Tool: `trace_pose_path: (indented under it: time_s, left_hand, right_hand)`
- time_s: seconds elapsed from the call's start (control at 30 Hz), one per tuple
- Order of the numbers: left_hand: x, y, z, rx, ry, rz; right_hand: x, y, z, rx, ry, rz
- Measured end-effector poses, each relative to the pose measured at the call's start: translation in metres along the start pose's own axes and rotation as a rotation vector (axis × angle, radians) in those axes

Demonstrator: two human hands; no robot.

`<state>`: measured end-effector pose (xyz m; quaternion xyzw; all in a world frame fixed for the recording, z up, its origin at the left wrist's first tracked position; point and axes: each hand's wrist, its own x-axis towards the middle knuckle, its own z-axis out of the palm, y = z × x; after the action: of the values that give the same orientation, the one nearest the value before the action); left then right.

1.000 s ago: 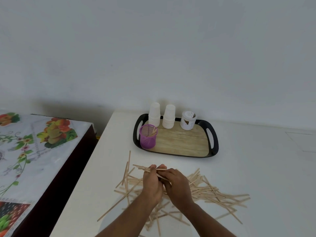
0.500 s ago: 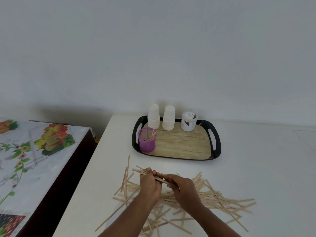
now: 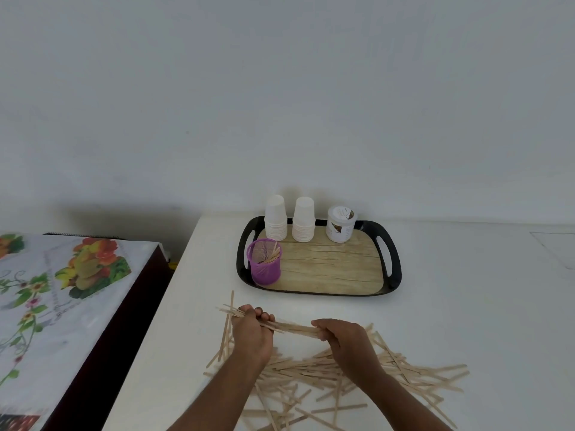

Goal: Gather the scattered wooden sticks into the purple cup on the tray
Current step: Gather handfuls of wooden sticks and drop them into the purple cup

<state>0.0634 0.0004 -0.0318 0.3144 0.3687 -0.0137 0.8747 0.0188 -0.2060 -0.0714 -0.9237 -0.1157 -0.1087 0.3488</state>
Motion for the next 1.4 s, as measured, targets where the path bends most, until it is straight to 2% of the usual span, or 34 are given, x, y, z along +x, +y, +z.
trace_pose_path:
  time_s: [0.23,0.43,0.67,0.8,0.9,1.0,1.13,1.23,1.3,1.4]
  left_hand:
    - [0.0,0.007,-0.005,0.038,0.032,0.045]
    - [-0.006,-0.011,-0.003,0.055,0.022,-0.041]
    - [-0.02,-0.025,0.017,0.082,-0.14,-0.106]
    - [-0.022,-0.028,0.019,0.22,-0.098,-0.046]
    - [-0.02,-0.031,0.015,0.219,-0.127,-0.037]
    - [-0.024,-0.031,0.016,0.208,-0.151,-0.03]
    - [-0.03,-0.03,0.018,0.252,-0.174,0.045]
    - [-0.036,-0.031,0.022,0.287,-0.208,0.127]
    - [-0.04,-0.032,0.026,0.296,-0.254,0.193]
    - [-0.048,-0.033,0.032,0.359,-0.328,0.296]
  right_hand:
    - [-0.001,0.009,-0.008,0.142,0.066,0.178]
    - [0.007,-0.013,0.003,0.28,0.097,0.28]
    - [0.015,-0.052,0.032,0.27,0.074,0.219]
    - [0.015,-0.053,0.036,0.177,0.096,0.133]
    - [0.015,-0.053,0.034,0.12,0.057,0.036]
    - [0.012,-0.047,0.034,0.144,0.038,0.031]
    - [0.004,-0.045,0.025,0.36,0.03,0.151]
    - [0.0,-0.051,0.02,0.406,0.111,0.234]
    - [-0.002,-0.051,0.021,0.493,0.171,0.391]
    - [-0.001,-0.047,0.025,0.843,0.29,0.704]
